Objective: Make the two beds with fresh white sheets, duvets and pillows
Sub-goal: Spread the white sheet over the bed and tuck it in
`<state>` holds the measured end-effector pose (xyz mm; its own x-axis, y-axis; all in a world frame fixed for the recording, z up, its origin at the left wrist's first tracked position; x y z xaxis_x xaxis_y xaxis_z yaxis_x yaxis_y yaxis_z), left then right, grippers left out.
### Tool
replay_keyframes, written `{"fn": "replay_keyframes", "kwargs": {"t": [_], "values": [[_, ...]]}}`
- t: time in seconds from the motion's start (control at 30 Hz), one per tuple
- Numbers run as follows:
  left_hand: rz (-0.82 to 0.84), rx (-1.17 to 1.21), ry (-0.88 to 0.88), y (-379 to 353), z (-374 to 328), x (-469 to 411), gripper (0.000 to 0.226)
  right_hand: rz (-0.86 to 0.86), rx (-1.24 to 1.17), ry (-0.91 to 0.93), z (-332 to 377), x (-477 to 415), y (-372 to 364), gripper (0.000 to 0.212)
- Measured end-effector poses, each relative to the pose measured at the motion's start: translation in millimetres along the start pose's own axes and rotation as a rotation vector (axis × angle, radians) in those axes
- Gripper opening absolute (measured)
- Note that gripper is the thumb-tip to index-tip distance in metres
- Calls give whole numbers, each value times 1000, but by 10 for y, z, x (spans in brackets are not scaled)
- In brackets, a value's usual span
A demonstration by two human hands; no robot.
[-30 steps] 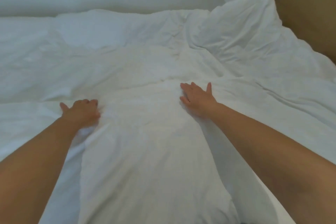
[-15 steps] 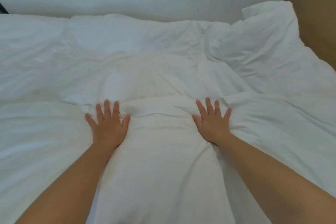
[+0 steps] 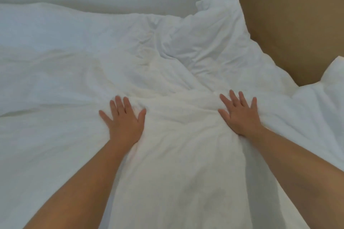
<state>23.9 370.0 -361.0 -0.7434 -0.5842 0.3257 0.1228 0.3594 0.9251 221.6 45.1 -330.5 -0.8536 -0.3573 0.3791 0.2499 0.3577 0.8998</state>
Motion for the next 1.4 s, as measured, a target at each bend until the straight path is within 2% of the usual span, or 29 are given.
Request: {"fn": "replay_keyframes", "kwargs": {"t": [0.1, 0.27, 0.33, 0.43, 0.53, 0.63, 0.7, 0.77, 0.83, 0.9, 1.0, 1.03, 1.1, 1.17, 1.23, 1.3, 1.4], "values": [[-4, -19, -53, -129, -646, 62, 81, 66, 8, -43, -623, 106, -195, 62], [-4, -69, -238, -366, -1543, 186, 78, 50, 66, 5, -1100, 124, -243, 80], [-6, -78, -333, -470, -1962, 283, 82, 26, 133, -7, -1368, 155, -228, 73], [-12, -66, -384, -530, -2495, 402, 87, -38, 211, -125, -1968, 225, -68, 55], [-10, -119, -481, -517, -2895, 460, 77, -63, 231, -245, -2504, 293, 110, 55], [10, -181, -510, -404, -3174, 396, 68, -7, 340, -179, -2645, 231, 127, 58], [-6, -231, -477, -347, -3266, 325, 44, 39, 372, -172, -2672, 187, 110, 43], [-119, -210, -494, -268, -3338, 341, 16, -24, 341, -283, -2801, 187, 241, 25], [-187, -209, -531, -286, -3394, 367, 17, -27, 262, -394, -2904, 174, 283, 24], [-198, -170, -563, -299, -3448, 311, 21, -11, 116, -382, -2815, 17, 220, 31], [-82, -114, -571, -227, -3508, 61, 51, -61, -312, -182, -2274, -382, 245, 48], [-58, -116, -579, -201, -3509, -58, 57, -36, -382, -113, -2037, -552, 250, 53], [-22, -98, -598, -121, -3526, -290, 63, 56, -412, -35, -1613, -887, 176, 63], [-10, -96, -578, -16, -3546, -564, 65, 95, -414, -50, -1374, -1161, 27, 69], [-66, -128, -541, 210, -3577, -934, 70, 10, -344, -113, -1293, -1385, -58, 72], [-227, -200, -530, 583, -3615, -1350, 74, -137, -241, -156, -1256, -1569, -32, 76], [-415, -231, -526, 1152, -3740, -1945, 84, -235, -242, -144, -1135, -1813, 14, 76]]}}
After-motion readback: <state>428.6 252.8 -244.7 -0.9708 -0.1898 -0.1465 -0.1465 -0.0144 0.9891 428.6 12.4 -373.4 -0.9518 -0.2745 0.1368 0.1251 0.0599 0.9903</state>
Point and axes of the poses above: each hand's wrist, its own x-axis away from the middle knuckle, its own y-axis out of the back of the hand, z = x × y, the point moved 9 cm from there along -x, towards the middle knuckle, and after that the axes turned 10 degrees about z, right-handed, at the moved point
